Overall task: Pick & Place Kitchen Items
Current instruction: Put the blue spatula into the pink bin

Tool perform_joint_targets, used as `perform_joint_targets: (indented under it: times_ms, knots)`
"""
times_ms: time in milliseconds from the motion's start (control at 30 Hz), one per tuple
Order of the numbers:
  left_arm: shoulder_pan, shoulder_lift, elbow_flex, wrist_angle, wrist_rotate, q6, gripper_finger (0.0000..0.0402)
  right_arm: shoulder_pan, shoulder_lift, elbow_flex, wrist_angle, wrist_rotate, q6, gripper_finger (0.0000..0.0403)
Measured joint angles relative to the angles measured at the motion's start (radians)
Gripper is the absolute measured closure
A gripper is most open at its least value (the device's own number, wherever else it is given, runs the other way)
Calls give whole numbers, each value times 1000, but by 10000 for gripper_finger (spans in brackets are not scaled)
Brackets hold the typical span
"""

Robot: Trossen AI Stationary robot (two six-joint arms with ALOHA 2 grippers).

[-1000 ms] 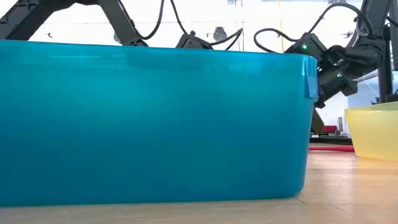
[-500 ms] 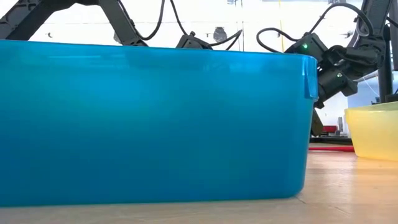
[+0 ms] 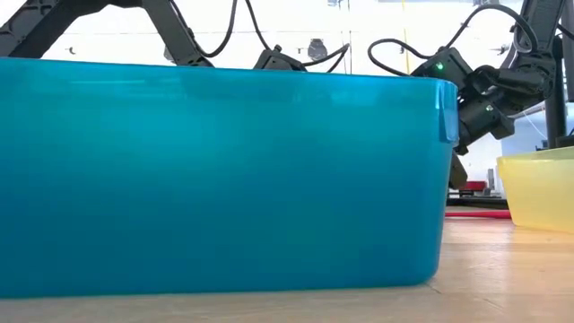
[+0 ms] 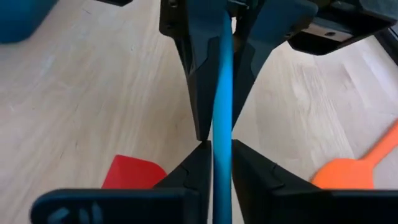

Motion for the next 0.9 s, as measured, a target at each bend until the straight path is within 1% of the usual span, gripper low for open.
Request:
perform_joint_targets:
  times_ms: [200, 300, 367, 433, 533, 667, 733, 900]
  knots:
    - [-1, -2, 0, -1, -30, -18, 381, 0, -18, -2, 10, 28, 0, 317]
    - [-1, -19, 0, -21, -36, -20, 381, 0, -56, -4, 5, 26, 1, 307]
    - [-1, -43, 0, -59, -65, -20, 381, -1, -92, -4, 5, 5, 19, 303]
    - [2, -66, 0, -133, -127, -17, 382, 6, -137, 4, 39, -34, 35, 301]
    - [4, -123, -3, -242, -207, -10, 382, 9, -204, -1, 25, -67, 47, 301]
    - [-7, -208, 0, -428, -235, -23, 382, 31, -298, 1, 76, -101, 49, 301]
    - [-20, -257, -2, -533, -243, -35, 382, 40, -332, 2, 66, -96, 58, 300]
    - [-87, -423, 0, -748, -340, -73, 382, 72, -373, 0, 45, -90, 87, 300]
